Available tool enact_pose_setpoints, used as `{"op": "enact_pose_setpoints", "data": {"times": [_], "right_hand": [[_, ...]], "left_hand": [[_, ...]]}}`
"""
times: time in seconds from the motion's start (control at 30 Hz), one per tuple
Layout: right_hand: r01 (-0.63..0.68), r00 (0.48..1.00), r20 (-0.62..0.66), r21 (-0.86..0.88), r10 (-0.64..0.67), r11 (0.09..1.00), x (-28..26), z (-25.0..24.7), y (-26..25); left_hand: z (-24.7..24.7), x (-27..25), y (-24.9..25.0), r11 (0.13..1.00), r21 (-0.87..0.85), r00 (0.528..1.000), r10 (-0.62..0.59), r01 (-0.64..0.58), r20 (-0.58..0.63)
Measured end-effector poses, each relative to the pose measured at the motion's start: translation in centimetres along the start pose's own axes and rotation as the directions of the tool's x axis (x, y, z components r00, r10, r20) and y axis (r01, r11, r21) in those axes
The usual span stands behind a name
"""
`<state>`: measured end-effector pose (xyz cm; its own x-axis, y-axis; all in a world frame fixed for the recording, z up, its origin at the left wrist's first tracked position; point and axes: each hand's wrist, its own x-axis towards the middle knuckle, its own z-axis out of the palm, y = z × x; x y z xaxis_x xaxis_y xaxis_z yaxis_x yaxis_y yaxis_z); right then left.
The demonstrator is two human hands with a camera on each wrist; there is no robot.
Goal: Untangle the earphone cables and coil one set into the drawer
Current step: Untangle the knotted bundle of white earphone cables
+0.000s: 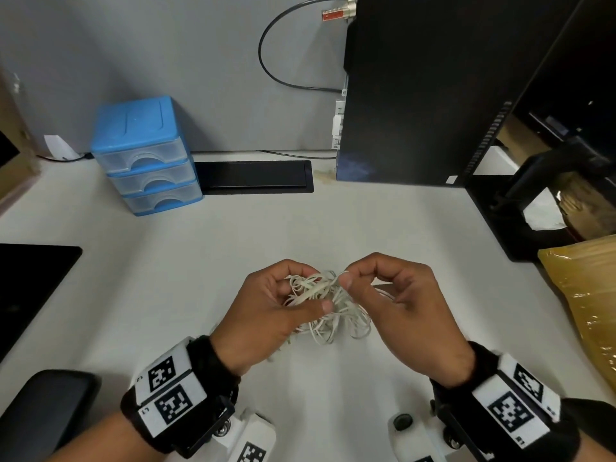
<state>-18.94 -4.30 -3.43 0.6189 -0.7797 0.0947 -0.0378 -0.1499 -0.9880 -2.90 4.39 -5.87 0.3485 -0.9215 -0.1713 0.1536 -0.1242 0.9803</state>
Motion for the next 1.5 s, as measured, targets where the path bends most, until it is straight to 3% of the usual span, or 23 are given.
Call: {"op": "enact_pose_setpoints", "data": {"times": [0.13, 0.3, 0.37, 0.43, 0.53, 0.6, 0.7, 0.9, 1.1, 1.3, 1.37, 1.5], "right_hand": [[-0.014, 1.0, -0.005, 0.047, 0.014, 0.999, 0.0, -0.2, -0.6], [0.012, 0.997, 0.079, 0.154, -0.024, 0.988, 0.4, -0.3, -0.6], [0.027, 0.995, 0.096, 0.084, -0.035, 0.996, 0.5, -0.4, 0.3], [0.059, 0.989, 0.142, -0.093, -0.046, 0.994, 0.5, -0.7, 0.9], [0.124, 0.959, 0.282, -0.347, -0.023, 0.93, 0.4, -1.1, 0.9], [0.179, 0.947, 0.321, -0.468, -0.022, 0.865, 0.4, -1.3, 0.8], [0.302, 0.932, 0.355, -0.654, -0.072, 0.693, 0.5, -1.5, 1.2], [0.333, 0.943, 0.235, -0.708, -0.237, 0.622, -0.3, -0.2, 1.8], [0.312, 0.947, 0.169, -0.69, -0.273, 0.653, -0.7, 0.5, 1.8], [0.321, 0.945, 0.235, -0.81, -0.229, 0.491, -0.6, 0.3, 1.7], [0.32, 0.946, 0.235, -0.789, -0.223, 0.525, -0.6, 0.3, 2.0], [0.293, 0.956, 0.207, -0.582, -0.21, 0.758, -0.6, 0.2, 2.5]], "left_hand": [[-0.5, 0.3, 0.0, 1.0, 0.022, 1.0, 0.005, -0.005, -0.005], [-0.7, 0.5, 0.2, 0.998, 0.049, 0.999, 0.04, -0.039, -0.023], [-0.6, 0.4, 0.1, 0.997, 0.061, 0.998, 0.056, -0.054, -0.018], [-0.5, 0.4, -0.2, 0.996, 0.068, 0.998, 0.061, -0.06, -0.015], [-0.5, 0.3, -0.5, 0.994, 0.08, 0.998, 0.069, -0.069, 0.004], [-0.4, 0.2, -0.5, 0.992, 0.105, 0.997, 0.072, -0.074, 0.023], [-0.1, 0.1, -0.5, 0.99, 0.122, 0.997, 0.073, -0.077, 0.032], [0.2, 0.0, -0.4, 0.994, 0.081, 0.997, 0.071, -0.071, -0.002], [-0.1, 0.2, -0.2, 0.998, 0.031, 0.997, 0.061, -0.059, -0.055], [-0.1, 0.1, -0.9, 0.995, 0.07, 0.996, 0.078, -0.076, -0.033], [-0.1, 0.1, -0.9, 0.995, 0.076, 0.997, 0.073, -0.07, -0.037], [-0.4, 0.4, -0.8, 0.996, 0.075, 0.996, 0.062, -0.057, -0.059]]}}
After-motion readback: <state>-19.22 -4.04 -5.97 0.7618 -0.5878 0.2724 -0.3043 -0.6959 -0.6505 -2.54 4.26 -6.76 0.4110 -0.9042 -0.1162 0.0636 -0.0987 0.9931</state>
